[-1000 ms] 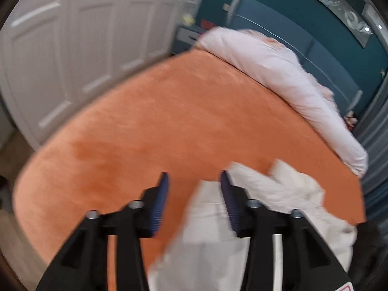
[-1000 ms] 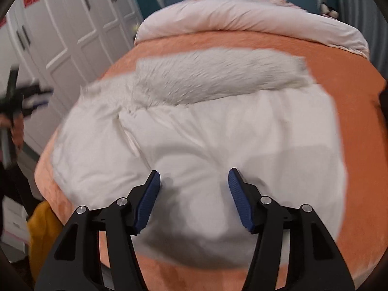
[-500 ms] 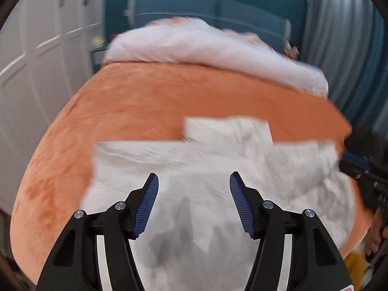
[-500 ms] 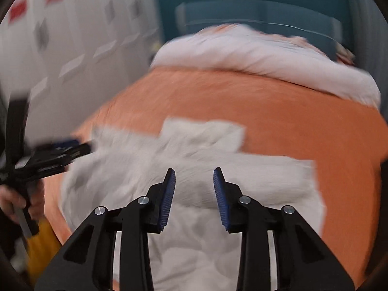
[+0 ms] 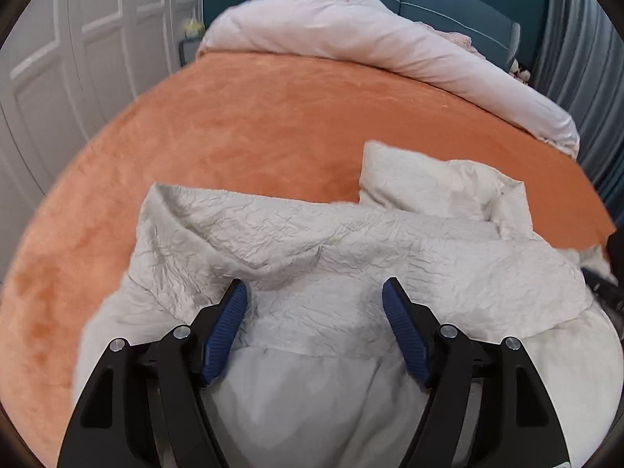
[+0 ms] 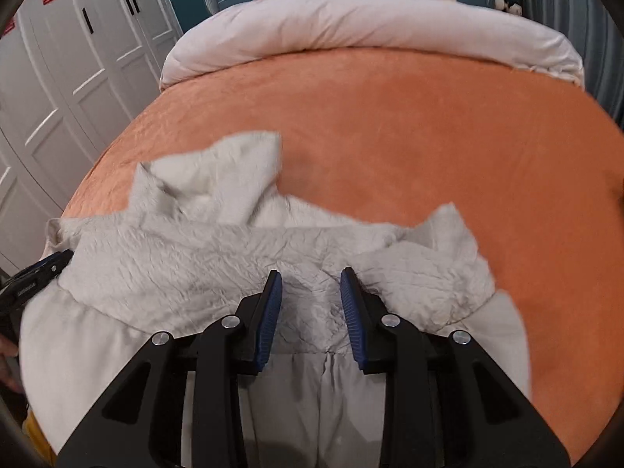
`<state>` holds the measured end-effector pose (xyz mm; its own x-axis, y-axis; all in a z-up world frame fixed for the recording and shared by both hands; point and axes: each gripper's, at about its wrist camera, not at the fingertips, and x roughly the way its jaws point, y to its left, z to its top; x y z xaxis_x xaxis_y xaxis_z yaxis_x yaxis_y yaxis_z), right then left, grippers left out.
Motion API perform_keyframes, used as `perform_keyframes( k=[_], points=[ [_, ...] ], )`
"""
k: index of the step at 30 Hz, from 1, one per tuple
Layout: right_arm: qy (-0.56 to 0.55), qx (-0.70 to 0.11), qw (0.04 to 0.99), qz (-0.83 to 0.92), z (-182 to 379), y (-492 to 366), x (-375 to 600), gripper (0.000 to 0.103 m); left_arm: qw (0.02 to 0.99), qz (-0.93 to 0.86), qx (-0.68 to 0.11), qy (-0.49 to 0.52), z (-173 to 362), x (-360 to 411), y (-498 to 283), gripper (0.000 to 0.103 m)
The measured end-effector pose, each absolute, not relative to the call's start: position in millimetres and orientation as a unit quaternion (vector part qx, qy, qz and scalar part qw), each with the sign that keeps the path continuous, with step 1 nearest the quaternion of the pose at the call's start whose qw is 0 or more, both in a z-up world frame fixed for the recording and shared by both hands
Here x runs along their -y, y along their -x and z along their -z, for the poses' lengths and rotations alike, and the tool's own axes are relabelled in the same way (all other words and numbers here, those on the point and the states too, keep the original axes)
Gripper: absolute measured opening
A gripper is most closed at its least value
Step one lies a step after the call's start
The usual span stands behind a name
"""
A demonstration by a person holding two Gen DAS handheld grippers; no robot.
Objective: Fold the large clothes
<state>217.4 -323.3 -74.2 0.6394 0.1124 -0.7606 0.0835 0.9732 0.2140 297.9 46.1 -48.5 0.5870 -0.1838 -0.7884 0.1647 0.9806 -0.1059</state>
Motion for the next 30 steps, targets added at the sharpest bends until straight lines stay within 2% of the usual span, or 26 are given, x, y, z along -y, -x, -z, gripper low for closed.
perform_keyframes(
  k=[7,18,20,21,26,30],
  points=[
    [-0.142,-0.411,0.9,-0.015,98,-228,325,0.029,0.909,0.083,-0.408,-0.003,68,-32,-305,0.074],
    [-0.148,-0.422,0.894,-0.011,103,-239,325,0.029,0.905,0.085,-0.416,0.004,77,-28,-309,0.075],
    [-0.119,-0.435,0.892,0.024,84,-235,317,0.03,0.902,0.069,-0.424,-0.026,66,-23,-304,0.074],
    [-0.109,-0.428,0.897,0.032,68,-226,309,0.033,0.901,0.058,-0.429,-0.04,58,-21,-299,0.072],
    [-0.093,-0.373,0.922,-0.043,-6,-171,251,0.034,0.907,0.069,-0.412,-0.052,1,-14,-247,0.073],
    [-0.069,-0.385,0.915,-0.103,-17,-146,193,0.033,0.9,0.081,-0.428,-0.027,-28,-8,-214,0.073]
  ],
)
